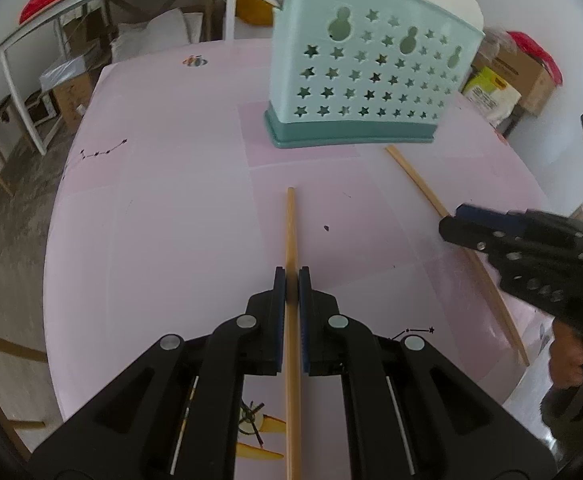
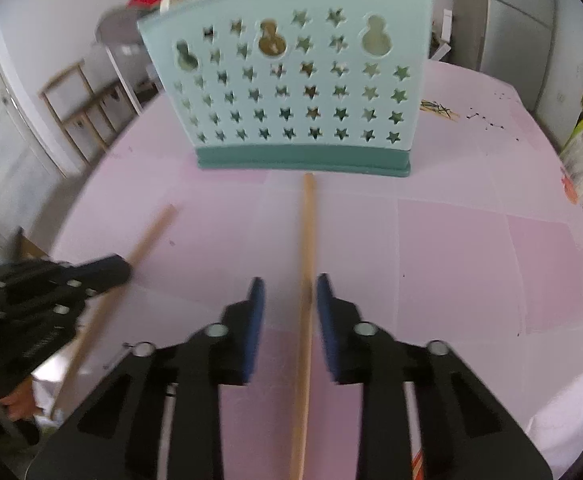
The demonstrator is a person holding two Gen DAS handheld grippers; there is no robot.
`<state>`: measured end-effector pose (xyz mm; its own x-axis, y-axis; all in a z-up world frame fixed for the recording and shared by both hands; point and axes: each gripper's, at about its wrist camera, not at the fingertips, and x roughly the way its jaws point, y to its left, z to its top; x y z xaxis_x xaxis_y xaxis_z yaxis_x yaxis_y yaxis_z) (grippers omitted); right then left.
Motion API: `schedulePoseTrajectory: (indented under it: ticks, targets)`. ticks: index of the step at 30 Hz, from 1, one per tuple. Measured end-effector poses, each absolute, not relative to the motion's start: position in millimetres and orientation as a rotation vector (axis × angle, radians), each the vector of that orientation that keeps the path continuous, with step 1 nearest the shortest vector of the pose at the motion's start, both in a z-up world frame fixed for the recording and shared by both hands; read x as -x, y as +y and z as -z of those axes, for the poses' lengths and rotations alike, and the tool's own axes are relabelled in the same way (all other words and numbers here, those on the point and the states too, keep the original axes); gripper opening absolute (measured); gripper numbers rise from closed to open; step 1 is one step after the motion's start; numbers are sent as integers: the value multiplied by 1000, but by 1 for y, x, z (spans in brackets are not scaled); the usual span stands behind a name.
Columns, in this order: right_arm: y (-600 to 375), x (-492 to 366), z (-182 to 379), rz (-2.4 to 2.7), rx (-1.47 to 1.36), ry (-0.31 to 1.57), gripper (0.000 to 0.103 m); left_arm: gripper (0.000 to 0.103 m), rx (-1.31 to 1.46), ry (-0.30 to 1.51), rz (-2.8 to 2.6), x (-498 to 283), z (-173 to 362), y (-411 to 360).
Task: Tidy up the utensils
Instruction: 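Close the right gripper on one chopstick while the left gripper closes on another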
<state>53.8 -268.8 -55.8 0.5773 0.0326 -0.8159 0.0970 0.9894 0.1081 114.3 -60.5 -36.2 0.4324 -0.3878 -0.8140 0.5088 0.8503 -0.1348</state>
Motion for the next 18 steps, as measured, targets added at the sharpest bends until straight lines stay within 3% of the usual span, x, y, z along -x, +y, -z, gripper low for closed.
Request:
schedulePoseTrajectory:
  ticks: [2,8,13,18]
  targets:
    - [-267,-53,57,53,-127,956,7,5,-116,982,556,-115,36,-58]
    - [-270,-39,57,35,-171,991,7,6,-104,1020,562,-120,36,-57]
    - [-273,-40,55,4,-186,1022,9,22,-149,1021,561,-125,34,-65]
    - [-267,-49,55,-1,-121,1019,12,22,-240,1001,554,-126,34,-77]
